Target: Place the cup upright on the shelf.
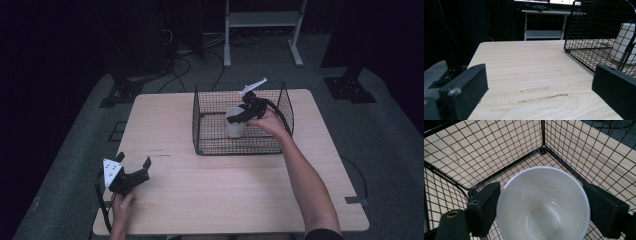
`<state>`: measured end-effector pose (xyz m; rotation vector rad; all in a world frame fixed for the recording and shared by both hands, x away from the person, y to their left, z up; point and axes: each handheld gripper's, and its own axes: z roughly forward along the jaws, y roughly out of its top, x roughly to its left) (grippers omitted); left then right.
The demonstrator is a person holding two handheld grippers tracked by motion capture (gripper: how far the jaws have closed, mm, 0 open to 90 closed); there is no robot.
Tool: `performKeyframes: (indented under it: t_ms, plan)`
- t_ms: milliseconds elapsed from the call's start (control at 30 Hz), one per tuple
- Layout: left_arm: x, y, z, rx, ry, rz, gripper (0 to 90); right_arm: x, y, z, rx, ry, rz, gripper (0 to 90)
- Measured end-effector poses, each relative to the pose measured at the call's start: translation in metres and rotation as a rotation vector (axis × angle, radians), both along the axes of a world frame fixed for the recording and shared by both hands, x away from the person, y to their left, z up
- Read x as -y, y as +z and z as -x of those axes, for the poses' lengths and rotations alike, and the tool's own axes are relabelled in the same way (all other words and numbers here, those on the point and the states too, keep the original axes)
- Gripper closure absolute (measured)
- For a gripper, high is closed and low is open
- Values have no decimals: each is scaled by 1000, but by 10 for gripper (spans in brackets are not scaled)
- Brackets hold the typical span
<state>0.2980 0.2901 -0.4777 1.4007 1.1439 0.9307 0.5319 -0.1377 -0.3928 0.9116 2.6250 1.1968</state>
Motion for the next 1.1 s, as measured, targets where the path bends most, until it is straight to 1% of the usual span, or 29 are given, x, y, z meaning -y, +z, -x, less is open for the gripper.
performKeyframes:
  t_ms: [267, 300, 433, 533, 567, 667, 733, 800, 1000, 1100]
  plan:
    - [0, 0, 0, 0, 2, 0, 0, 0, 3, 1, 9, -3, -18, 151]
    - [0, 0, 0, 0, 2, 0, 0, 0, 4, 2, 15, -4, -20, 148]
    - [0, 0, 0, 0, 2, 0, 0, 4, 11, 3, 30, -16, -58, 146]
    - [0, 0, 0, 1, 3, 2, 0, 6, 13, 3, 32, -18, -68, 146]
    - [0, 0, 0, 1, 2, 1, 0, 8, 16, 4, 37, -20, -82, 143]
    - [0, 0, 0, 1, 2, -1, 0, 11, 20, 6, 42, -22, -94, 133]
    - [0, 0, 0, 1, 3, -1, 0, 13, 23, 7, 39, -22, -113, 134]
    - [0, 0, 0, 1, 3, -2, 0, 14, 24, 7, 44, -22, -113, 134]
    - [1, 0, 0, 1, 2, -4, 0, 19, 35, 15, 50, -21, -138, 133]
    - [1, 0, 0, 1, 1, -7, 0, 21, 40, 21, 64, -14, -145, 134]
